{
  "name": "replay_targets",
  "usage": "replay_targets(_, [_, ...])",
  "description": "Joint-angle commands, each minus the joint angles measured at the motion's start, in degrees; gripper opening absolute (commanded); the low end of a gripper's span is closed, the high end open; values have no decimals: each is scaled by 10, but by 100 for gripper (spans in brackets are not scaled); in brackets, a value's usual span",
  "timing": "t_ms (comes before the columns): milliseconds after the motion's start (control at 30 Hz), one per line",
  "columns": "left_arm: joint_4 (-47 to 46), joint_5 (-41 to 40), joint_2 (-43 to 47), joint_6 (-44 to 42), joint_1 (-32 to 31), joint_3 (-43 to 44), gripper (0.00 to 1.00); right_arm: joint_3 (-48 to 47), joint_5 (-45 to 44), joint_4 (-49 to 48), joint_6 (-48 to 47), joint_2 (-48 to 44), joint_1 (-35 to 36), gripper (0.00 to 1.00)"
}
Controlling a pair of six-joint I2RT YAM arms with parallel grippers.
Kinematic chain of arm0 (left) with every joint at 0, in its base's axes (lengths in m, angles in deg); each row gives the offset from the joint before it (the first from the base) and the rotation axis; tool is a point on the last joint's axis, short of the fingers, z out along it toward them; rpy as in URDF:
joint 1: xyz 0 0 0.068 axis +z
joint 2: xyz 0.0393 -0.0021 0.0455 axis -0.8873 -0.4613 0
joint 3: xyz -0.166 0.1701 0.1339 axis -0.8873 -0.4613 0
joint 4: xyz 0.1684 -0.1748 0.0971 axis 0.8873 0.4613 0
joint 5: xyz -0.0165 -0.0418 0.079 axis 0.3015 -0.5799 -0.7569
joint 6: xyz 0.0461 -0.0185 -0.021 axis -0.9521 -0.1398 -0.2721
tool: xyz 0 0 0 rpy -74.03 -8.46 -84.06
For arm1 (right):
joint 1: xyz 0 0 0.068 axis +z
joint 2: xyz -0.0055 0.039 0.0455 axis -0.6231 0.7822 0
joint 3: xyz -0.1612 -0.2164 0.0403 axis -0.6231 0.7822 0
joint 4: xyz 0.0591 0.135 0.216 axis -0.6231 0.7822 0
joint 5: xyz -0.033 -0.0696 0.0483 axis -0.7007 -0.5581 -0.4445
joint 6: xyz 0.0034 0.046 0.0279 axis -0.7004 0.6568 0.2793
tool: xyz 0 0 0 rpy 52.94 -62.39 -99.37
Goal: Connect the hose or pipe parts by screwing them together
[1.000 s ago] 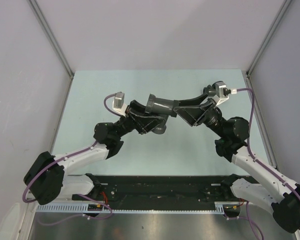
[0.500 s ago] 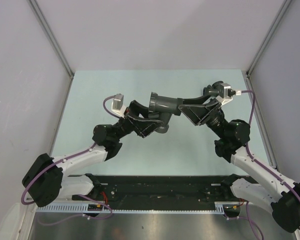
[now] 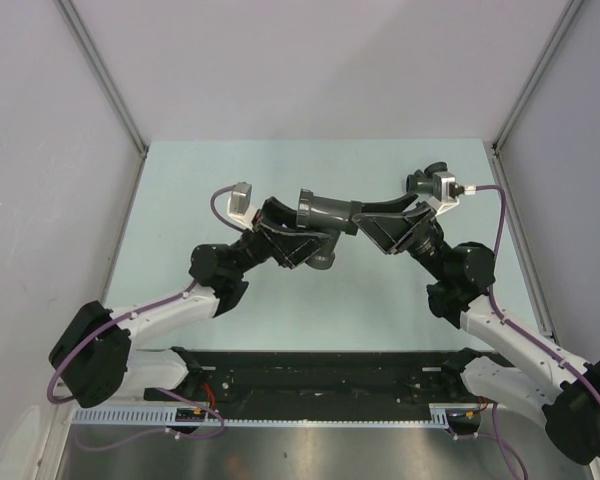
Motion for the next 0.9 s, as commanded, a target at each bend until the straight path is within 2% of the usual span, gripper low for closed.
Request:
replay_targets(0, [-80,11,-14,13,-7,31,50,-3,-19,-26,-7,-9,3,0])
replay_targets(67, [-80,21,-20,14,-10,35,42,-3,-20,-27,-5,-8,3,0])
replay_targets(100, [-80,22,-22,16,-10,36,25,-3,-21,-32,-2,-6,3,0])
replay_targets(200, [-81,26,-25,16,-11,37,1,-3,-19,-36,1,-5,2,0])
replay_targets(333, [-81,18,-18,20,-11,30,1,2,-19,-22,-4,-14,-2,13])
replay_targets(433, [-81,17,-7,16,-10,20,0,7,-19,-6,-14,-21,-4,18])
replay_targets(500, [-81,26,-6,13,-10,16,0,8,-16,6,-18,-23,-6,15])
replay_targets(533, [-81,29,-8,14,-10,15,1,8,-12,5,-18,-23,-7,7])
replay_targets(567, [-81,34,-13,16,-10,18,0,9,-12,1,-15,-23,-7,4])
replay_targets(600, [-81,50,-21,17,-10,22,1,8,-11,-4,-13,-22,-7,3])
replay_targets(633, [-81,57,-27,21,-10,25,7,9,-12,-7,-10,-24,-7,2])
replay_targets(667, [-81,61,-31,27,-10,30,35,8,-13,-14,-6,-25,-7,2])
replay_targets(700, [-81,60,-37,31,-10,29,45,9,-14,-17,-5,-26,-8,2])
replay_targets(733, [-81,60,-39,37,-10,29,49,8,-15,-19,-5,-26,-8,2])
replay_targets(867, [-81,56,-42,45,-10,21,54,8,-13,-18,0,-24,-10,1])
